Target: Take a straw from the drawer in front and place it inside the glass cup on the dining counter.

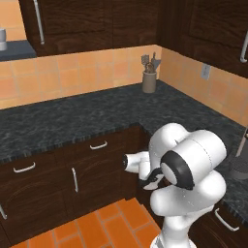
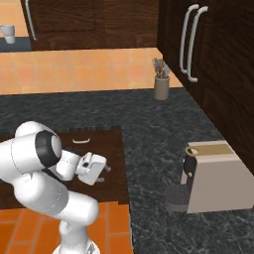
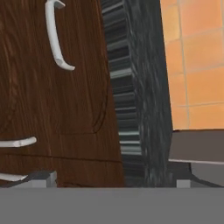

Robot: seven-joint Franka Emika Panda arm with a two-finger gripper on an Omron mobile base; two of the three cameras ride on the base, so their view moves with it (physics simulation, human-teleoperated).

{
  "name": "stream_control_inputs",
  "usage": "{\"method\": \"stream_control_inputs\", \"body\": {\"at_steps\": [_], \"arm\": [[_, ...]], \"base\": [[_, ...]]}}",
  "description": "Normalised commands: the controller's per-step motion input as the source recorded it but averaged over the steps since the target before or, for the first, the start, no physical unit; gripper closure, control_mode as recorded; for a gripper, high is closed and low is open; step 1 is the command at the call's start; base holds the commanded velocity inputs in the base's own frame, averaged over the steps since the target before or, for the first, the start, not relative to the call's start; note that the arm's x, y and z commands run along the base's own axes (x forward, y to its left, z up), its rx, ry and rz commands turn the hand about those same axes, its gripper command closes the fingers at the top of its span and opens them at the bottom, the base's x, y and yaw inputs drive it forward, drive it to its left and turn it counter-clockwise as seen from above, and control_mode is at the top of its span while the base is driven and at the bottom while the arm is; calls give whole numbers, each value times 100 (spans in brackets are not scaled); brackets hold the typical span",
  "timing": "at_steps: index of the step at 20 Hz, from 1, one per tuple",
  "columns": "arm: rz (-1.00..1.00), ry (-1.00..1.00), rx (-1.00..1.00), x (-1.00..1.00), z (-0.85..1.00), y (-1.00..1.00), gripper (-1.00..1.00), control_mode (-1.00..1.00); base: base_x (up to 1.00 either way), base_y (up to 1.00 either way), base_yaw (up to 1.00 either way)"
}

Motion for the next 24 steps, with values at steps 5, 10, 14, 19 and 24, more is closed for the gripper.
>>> {"method": "stream_control_inputs", "body": {"at_steps": [5,10,14,19,24], "arm": [[2,-1,-14,11,0,-6,-100,-100],[7,0,-1,17,-8,-27,-100,-100],[8,0,-1,27,-24,-15,-100,-100],[7,0,-2,40,-29,-4,-100,-100],[2,0,-4,46,-30,0,-100,-100]], "base": [[0,0,0],[0,0,0],[0,0,0],[0,0,0],[0,0,0]]}}
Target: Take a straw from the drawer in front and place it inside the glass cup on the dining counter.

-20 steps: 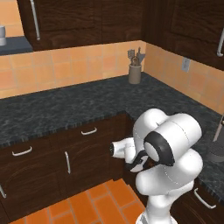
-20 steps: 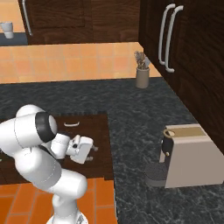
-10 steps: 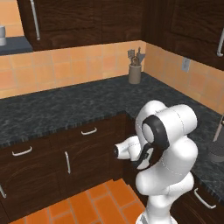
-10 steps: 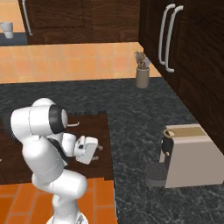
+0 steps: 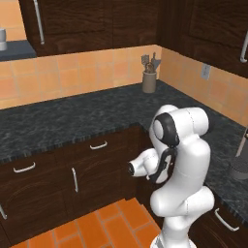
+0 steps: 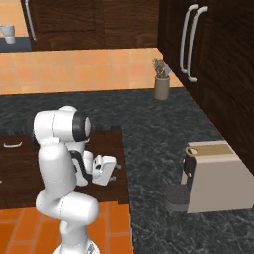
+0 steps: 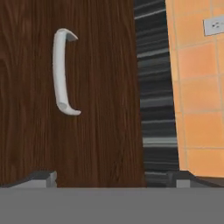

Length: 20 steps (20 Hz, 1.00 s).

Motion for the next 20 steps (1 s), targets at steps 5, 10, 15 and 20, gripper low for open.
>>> {"method": "stream_control_inputs", "body": {"at_steps": [5,10,15,20], "arm": [[1,2,-10,49,-39,0,-100,-100],[0,6,-8,52,-35,0,-100,-100],[0,0,-2,38,-32,-8,-100,-100],[0,0,0,36,-24,-24,-100,-100]], "base": [[0,0,0],[0,0,0],[0,0,0],[0,0,0]]}}
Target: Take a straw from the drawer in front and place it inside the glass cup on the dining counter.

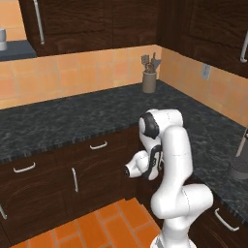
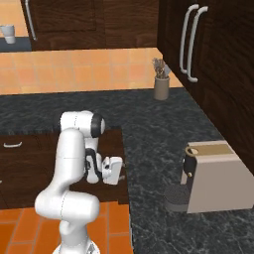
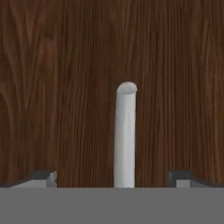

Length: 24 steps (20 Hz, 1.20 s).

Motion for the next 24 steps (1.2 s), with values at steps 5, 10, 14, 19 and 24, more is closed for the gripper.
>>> {"method": "stream_control_inputs", "body": {"at_steps": [5,10,14,19,24], "arm": [[0,0,0,33,-18,-25,-100,-100],[0,0,0,24,-22,-19,100,-100],[0,0,0,24,-22,-5,100,-100],[0,0,0,6,-11,2,100,-100],[0,0,0,-1,-1,34,100,-100]], "base": [[0,0,0],[0,0,0],[0,0,0],[0,0,0],[0,0,0]]}}
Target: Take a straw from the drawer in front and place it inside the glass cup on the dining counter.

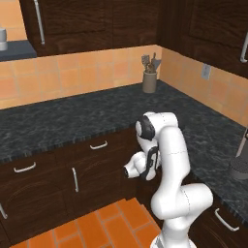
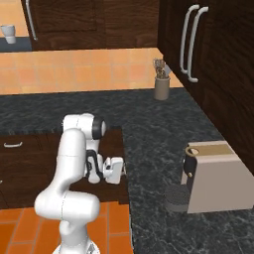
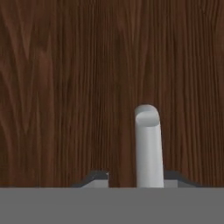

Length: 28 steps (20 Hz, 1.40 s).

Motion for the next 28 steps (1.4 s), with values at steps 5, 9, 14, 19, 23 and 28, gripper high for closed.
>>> {"method": "stream_control_inputs", "body": {"at_steps": [5,9,14,19,23,28], "arm": [[0,0,0,-11,-5,69,100,-100],[0,0,-3,-14,-3,95,100,-100],[0,0,-6,-18,-1,100,100,-100],[0,0,-6,-18,0,100,100,-100],[0,0,-6,-14,0,100,100,-100],[-5,0,-5,-6,0,93,-100,-100]], "base": [[0,0,0],[0,0,0],[0,0,0],[0,0,0],[0,0,0],[0,0,0]]}}
